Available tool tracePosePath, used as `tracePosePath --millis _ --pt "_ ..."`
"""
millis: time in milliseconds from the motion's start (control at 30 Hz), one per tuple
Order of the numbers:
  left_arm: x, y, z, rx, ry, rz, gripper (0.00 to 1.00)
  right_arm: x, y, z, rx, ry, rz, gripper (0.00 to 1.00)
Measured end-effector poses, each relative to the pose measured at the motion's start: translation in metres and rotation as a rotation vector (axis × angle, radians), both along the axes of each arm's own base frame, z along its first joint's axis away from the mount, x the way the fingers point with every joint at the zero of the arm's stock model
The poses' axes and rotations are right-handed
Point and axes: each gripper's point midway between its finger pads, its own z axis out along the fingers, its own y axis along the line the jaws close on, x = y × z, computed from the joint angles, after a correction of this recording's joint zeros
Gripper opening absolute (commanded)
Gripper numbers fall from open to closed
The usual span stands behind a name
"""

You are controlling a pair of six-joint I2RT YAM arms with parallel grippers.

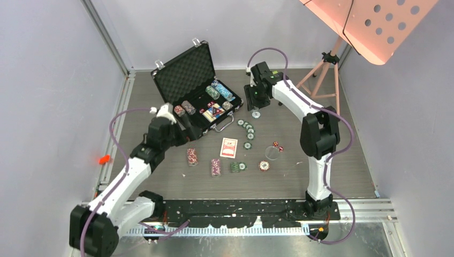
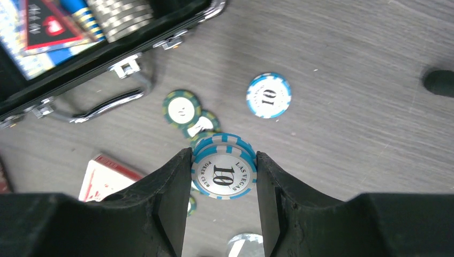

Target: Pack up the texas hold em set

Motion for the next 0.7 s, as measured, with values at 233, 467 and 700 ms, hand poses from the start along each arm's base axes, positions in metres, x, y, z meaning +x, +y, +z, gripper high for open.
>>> tracePosePath --millis 233,467,700 --pt "0.043 -0.047 0.051 -0.117 0.031 -0.123 0.97 -0.039 0.023 0.028 0.063 -0.004 0.056 0.01" --pt "0.052 -0.080 0.064 -0.266 0.137 -0.225 0.93 -0.096 0.044 0.036 0.129 0.043 0.134 0.01" --pt "0.049 -0.101 0.061 -0.374 0.254 -0.295 0.84 -0.142 0.067 0.067 0.252 0.009 0.257 0.01"
